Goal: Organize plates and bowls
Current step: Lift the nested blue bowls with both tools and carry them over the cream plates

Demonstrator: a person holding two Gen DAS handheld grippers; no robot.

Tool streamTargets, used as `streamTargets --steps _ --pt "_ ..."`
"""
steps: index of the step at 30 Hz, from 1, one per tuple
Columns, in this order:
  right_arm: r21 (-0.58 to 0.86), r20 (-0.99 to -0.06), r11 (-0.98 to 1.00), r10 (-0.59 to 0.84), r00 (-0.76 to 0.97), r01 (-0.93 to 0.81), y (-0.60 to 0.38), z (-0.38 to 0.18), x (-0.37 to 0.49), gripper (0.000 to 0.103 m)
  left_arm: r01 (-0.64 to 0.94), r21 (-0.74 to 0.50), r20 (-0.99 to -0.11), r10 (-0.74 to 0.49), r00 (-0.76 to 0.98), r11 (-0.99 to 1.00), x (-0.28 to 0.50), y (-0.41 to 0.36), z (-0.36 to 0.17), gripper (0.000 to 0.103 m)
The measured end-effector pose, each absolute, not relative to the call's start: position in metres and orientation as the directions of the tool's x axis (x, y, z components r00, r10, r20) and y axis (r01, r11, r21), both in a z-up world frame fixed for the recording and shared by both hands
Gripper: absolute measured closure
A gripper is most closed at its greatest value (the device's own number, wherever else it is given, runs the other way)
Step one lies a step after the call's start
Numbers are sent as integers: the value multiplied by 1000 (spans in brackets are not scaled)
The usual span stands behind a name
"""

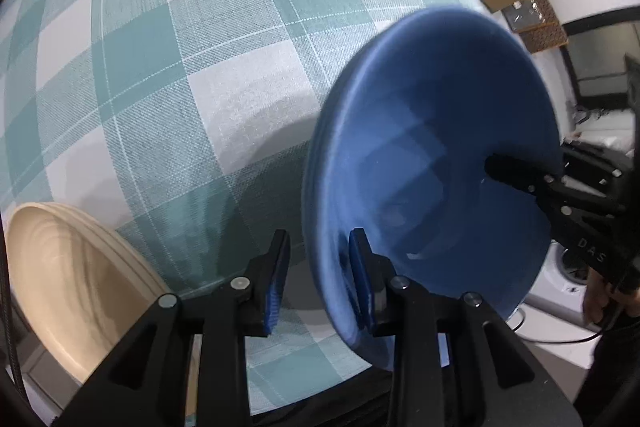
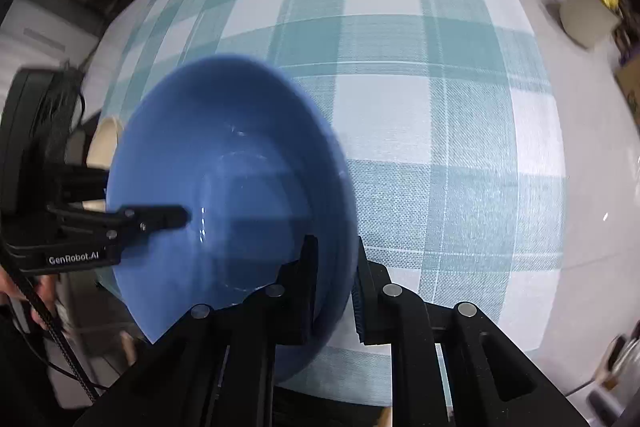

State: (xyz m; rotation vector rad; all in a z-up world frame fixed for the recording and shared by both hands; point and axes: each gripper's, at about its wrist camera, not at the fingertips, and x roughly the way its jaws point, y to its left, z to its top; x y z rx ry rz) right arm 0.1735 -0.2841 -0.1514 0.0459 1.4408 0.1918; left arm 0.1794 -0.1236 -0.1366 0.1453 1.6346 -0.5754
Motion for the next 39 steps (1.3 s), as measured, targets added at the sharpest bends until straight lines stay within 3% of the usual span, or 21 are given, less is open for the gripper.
streamTargets --steps 2,3,10,27,39 --pt "122 -984 986 135 119 -116 -280 -150 173 90 423 -276 -960 -228 -160 863 177 -126 -135 88" --pt "131 -984 986 142 105 -106 -281 -151 174 90 419 -286 -957 -233 -174 862 176 -128 -136 90" --pt "110 -992 990 115 59 -85 -282 -146 178 93 377 -324 -938 -243 -247 867 177 -125 -141 89" --pt "99 -989 987 111 99 -125 -247 -107 200 93 319 -326 -941 -274 -197 890 183 -93 -107 90" --pt "136 -977 963 169 132 -231 -161 -69 217 94 207 -306 -951 -288 -111 929 175 0 -71 89"
